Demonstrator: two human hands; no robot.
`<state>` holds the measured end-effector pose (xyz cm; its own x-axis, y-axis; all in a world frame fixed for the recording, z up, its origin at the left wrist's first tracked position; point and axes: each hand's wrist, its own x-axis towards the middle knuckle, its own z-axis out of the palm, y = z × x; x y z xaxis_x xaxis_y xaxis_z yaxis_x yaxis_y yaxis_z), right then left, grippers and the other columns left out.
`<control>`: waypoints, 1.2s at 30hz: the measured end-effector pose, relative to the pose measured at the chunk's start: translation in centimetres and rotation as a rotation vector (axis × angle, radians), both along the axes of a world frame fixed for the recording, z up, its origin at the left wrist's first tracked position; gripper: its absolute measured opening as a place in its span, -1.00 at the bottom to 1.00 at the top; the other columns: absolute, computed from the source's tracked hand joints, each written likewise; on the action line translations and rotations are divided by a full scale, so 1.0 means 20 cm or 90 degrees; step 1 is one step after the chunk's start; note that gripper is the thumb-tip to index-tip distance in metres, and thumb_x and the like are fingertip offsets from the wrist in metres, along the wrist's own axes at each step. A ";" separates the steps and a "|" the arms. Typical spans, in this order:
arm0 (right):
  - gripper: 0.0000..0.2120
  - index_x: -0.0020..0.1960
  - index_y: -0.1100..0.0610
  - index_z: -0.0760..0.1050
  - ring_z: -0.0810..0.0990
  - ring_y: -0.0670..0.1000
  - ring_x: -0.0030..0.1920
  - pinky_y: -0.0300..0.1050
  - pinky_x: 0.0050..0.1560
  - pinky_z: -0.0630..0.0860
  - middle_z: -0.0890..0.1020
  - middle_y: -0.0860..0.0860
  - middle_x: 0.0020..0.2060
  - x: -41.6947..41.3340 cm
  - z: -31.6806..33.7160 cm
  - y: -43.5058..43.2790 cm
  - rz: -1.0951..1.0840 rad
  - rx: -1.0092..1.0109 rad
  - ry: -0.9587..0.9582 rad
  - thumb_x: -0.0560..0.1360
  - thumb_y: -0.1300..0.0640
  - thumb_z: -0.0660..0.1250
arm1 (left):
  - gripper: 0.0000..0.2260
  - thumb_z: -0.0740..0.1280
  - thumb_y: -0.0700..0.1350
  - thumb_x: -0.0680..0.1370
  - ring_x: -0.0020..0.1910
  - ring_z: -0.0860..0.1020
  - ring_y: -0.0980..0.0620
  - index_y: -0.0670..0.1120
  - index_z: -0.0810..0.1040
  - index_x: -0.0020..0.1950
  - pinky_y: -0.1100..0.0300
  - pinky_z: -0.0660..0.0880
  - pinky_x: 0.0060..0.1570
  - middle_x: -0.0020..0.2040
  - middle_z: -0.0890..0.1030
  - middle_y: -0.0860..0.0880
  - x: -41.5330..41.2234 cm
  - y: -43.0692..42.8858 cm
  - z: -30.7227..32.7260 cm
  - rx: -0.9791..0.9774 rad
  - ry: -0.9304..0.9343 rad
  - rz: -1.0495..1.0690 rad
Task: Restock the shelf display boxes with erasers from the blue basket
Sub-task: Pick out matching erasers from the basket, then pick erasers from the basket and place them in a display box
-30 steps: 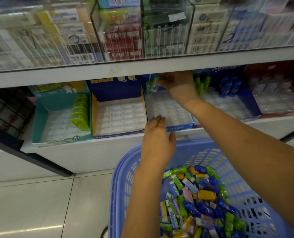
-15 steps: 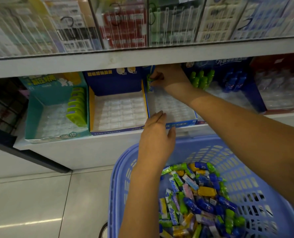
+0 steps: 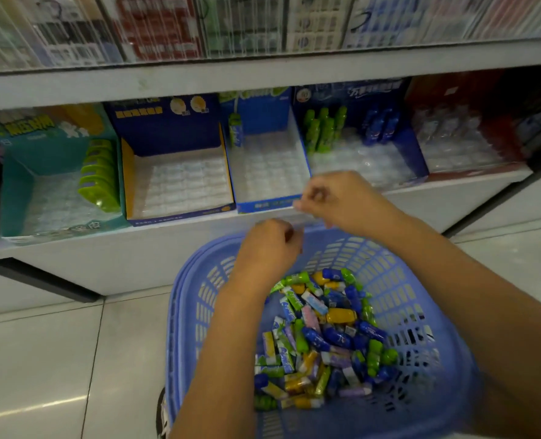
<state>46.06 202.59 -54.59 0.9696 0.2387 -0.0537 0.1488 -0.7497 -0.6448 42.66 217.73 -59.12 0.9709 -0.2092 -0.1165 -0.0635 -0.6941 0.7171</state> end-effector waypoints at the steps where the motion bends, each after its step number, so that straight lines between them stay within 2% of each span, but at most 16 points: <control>1: -0.86 -0.22 0.04 0.57 0.50 -0.23 -0.40 -0.41 -0.37 0.37 0.54 -0.14 -0.39 -0.09 -0.08 -0.06 0.016 -0.038 0.071 0.44 0.00 0.43 | -0.73 0.25 -0.13 0.54 -0.22 0.59 -0.17 -0.23 0.56 -0.30 0.04 0.51 -0.22 -0.25 0.63 -0.23 -0.01 -0.02 -0.08 0.052 0.067 -0.036; 3: -0.92 -0.15 0.04 0.61 0.53 -0.18 -0.27 -0.30 -0.23 0.39 0.57 -0.15 -0.29 -0.24 -0.28 -0.15 0.062 -0.147 0.223 0.45 0.03 0.42 | -0.77 0.26 -0.14 0.54 -0.15 0.58 -0.20 -0.27 0.56 -0.19 0.05 0.43 -0.24 -0.16 0.61 -0.30 -0.06 -0.08 -0.24 0.117 0.153 -0.103; 6: -0.82 0.04 0.14 0.61 0.58 0.06 -0.02 -0.11 -0.03 0.48 0.63 0.04 -0.04 -0.36 -0.57 -0.21 0.123 -0.289 0.401 0.47 0.10 0.40 | -0.83 0.30 -0.17 0.53 0.02 0.58 -0.16 -0.17 0.63 0.04 0.06 0.51 -0.07 0.05 0.63 -0.21 -0.19 -0.17 -0.49 0.128 0.230 -0.184; 8: -0.97 -0.11 0.08 0.60 0.57 0.08 -0.15 -0.07 -0.10 0.49 0.60 0.08 -0.15 -0.41 -0.73 -0.23 0.175 -0.363 0.467 0.48 0.14 0.39 | -0.75 0.33 -0.20 0.50 0.10 0.55 -0.18 -0.12 0.61 0.16 0.04 0.51 0.03 0.14 0.60 -0.19 -0.28 -0.20 -0.62 0.128 0.276 -0.222; 10: -0.81 -0.28 0.06 0.45 0.45 0.03 -0.29 -0.12 -0.23 0.40 0.45 0.02 -0.32 -0.44 -0.84 -0.24 0.213 -0.406 0.496 0.48 0.14 0.40 | -0.68 0.34 -0.22 0.48 0.12 0.54 -0.20 -0.10 0.56 0.24 0.02 0.50 0.09 0.17 0.58 -0.20 -0.35 -0.22 -0.73 0.155 0.296 -0.259; 12: -0.74 -0.27 0.12 0.36 0.43 0.06 -0.19 -0.10 -0.17 0.37 0.38 0.05 -0.33 -0.48 -0.91 -0.24 0.213 -0.417 0.490 0.46 0.15 0.42 | -0.70 0.36 -0.21 0.47 0.14 0.53 -0.21 -0.10 0.58 0.21 0.05 0.48 0.14 0.21 0.56 -0.22 -0.37 -0.22 -0.79 0.205 0.271 -0.275; 14: -0.65 -0.32 0.08 0.26 0.42 0.08 -0.14 -0.08 -0.12 0.38 0.36 0.06 -0.32 -0.50 -0.95 -0.25 0.200 -0.414 0.480 0.47 0.17 0.41 | -0.71 0.40 -0.21 0.45 0.18 0.52 -0.19 -0.09 0.60 0.17 0.08 0.45 0.20 0.26 0.54 -0.19 -0.37 -0.22 -0.83 0.196 0.265 -0.259; 17: -0.79 -0.16 0.13 0.38 0.48 0.10 -0.10 -0.05 -0.09 0.42 0.47 0.12 -0.18 -0.50 -0.96 -0.27 0.173 -0.362 0.454 0.45 0.13 0.42 | -0.69 0.46 -0.21 0.40 0.15 0.55 -0.12 -0.07 0.61 0.14 0.10 0.48 0.17 0.21 0.58 -0.13 -0.35 -0.21 -0.86 0.151 0.313 -0.227; 19: -0.76 -0.02 0.14 0.36 0.49 0.07 -0.12 -0.09 -0.14 0.39 0.47 0.07 -0.17 -0.47 -0.93 -0.31 0.111 -0.260 0.477 0.46 0.10 0.40 | -0.70 0.49 -0.25 0.37 0.11 0.57 -0.09 -0.12 0.63 0.09 0.11 0.51 0.11 0.13 0.62 -0.11 -0.34 -0.20 -0.86 0.102 0.331 -0.202; 21: -0.76 0.02 0.12 0.34 0.49 0.02 -0.19 -0.12 -0.19 0.39 0.46 0.01 -0.19 -0.44 -0.84 -0.36 0.044 -0.130 0.514 0.50 0.08 0.37 | -0.72 0.50 -0.26 0.37 0.09 0.57 -0.04 -0.17 0.61 0.07 0.11 0.53 0.07 0.08 0.62 -0.09 -0.32 -0.18 -0.83 0.046 0.347 -0.163; 24: -0.79 0.11 0.11 0.47 0.59 0.06 -0.10 -0.02 0.02 0.54 0.60 0.12 -0.06 -0.37 -0.63 -0.45 -0.008 0.064 0.543 0.52 0.05 0.34 | -0.71 0.54 -0.13 0.37 -0.08 0.53 0.05 -0.13 0.59 0.04 0.21 0.46 -0.16 -0.03 0.57 0.00 -0.24 -0.15 -0.72 0.039 0.352 -0.163; 27: -0.80 0.13 0.05 0.58 0.62 0.03 -0.10 -0.05 0.11 0.59 0.64 0.18 0.00 -0.31 -0.35 -0.51 -0.012 0.175 0.460 0.51 0.08 0.35 | -0.74 0.53 -0.05 0.39 -0.16 0.53 0.07 -0.08 0.59 0.00 0.28 0.46 -0.23 -0.15 0.56 0.04 -0.13 -0.16 -0.50 -0.002 0.342 -0.185; 29: -0.84 0.07 0.05 0.60 0.63 0.01 -0.13 -0.16 0.04 0.61 0.63 0.17 -0.03 -0.28 -0.15 -0.56 -0.037 0.261 0.367 0.50 0.15 0.35 | -0.80 0.51 0.00 0.40 -0.30 0.53 0.20 -0.05 0.59 -0.10 0.40 0.43 -0.31 -0.27 0.55 0.08 -0.08 -0.19 -0.33 -0.043 0.308 -0.191; 31: -0.88 0.00 0.05 0.59 0.66 -0.03 -0.18 -0.26 -0.02 0.61 0.64 0.13 -0.07 -0.23 0.02 -0.62 -0.082 0.314 0.243 0.47 0.18 0.38 | -0.82 0.51 0.04 0.39 -0.42 0.47 0.25 0.00 0.56 -0.22 0.39 0.39 -0.37 -0.38 0.51 0.13 -0.05 -0.24 -0.15 -0.118 0.269 -0.175; 34: -0.82 -0.01 0.10 0.56 0.66 -0.10 -0.21 -0.32 -0.09 0.59 0.65 0.06 -0.13 -0.12 0.19 -0.72 -0.173 0.354 0.051 0.40 0.21 0.44 | -0.82 0.50 0.00 0.40 -0.32 0.48 0.18 -0.07 0.58 -0.21 0.32 0.39 -0.26 -0.33 0.54 0.07 -0.01 -0.32 0.07 -0.247 0.160 -0.146; 36: -0.76 0.08 0.11 0.58 0.61 -0.16 -0.20 -0.40 -0.12 0.53 0.65 0.03 -0.12 0.00 0.24 -0.77 -0.193 0.277 -0.069 0.42 0.21 0.45 | -0.90 0.48 -0.05 0.42 -0.21 0.57 0.19 -0.02 0.62 -0.14 0.33 0.47 -0.13 -0.24 0.64 0.10 0.01 -0.37 0.17 -0.340 0.112 -0.097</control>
